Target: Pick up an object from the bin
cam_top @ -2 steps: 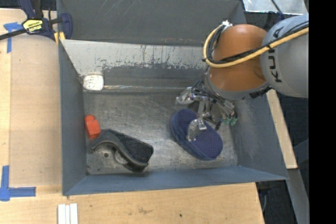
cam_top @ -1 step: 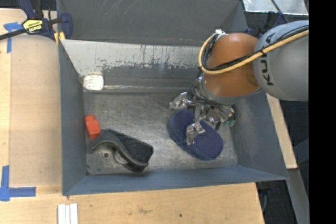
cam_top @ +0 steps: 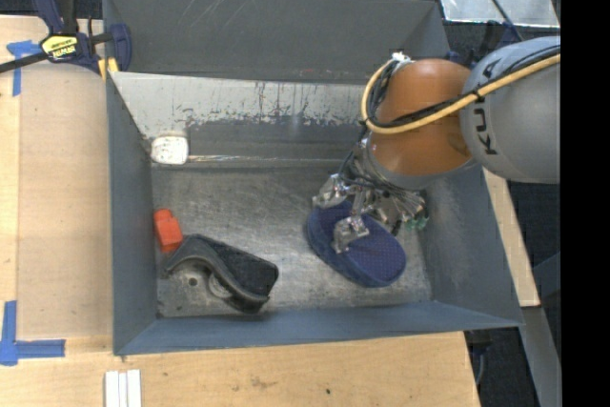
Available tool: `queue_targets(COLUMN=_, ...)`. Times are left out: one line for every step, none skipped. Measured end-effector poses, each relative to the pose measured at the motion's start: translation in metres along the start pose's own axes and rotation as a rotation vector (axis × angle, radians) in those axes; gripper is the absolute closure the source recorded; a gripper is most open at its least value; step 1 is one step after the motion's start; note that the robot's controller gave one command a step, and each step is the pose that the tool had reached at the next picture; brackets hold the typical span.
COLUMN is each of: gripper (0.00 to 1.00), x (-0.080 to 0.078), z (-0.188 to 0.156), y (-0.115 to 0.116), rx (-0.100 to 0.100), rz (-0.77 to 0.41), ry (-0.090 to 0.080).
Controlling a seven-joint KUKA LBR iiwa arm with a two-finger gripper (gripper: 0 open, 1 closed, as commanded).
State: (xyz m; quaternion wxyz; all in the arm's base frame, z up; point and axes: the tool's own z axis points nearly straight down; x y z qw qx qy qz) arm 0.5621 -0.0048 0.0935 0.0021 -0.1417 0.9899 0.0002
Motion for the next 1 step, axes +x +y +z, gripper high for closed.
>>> queue_targets(gripper=1.00, x=-0.0033, z=-0.1136, y=0.0054, rx=0.003, rz=-0.002, ry=-0.008)
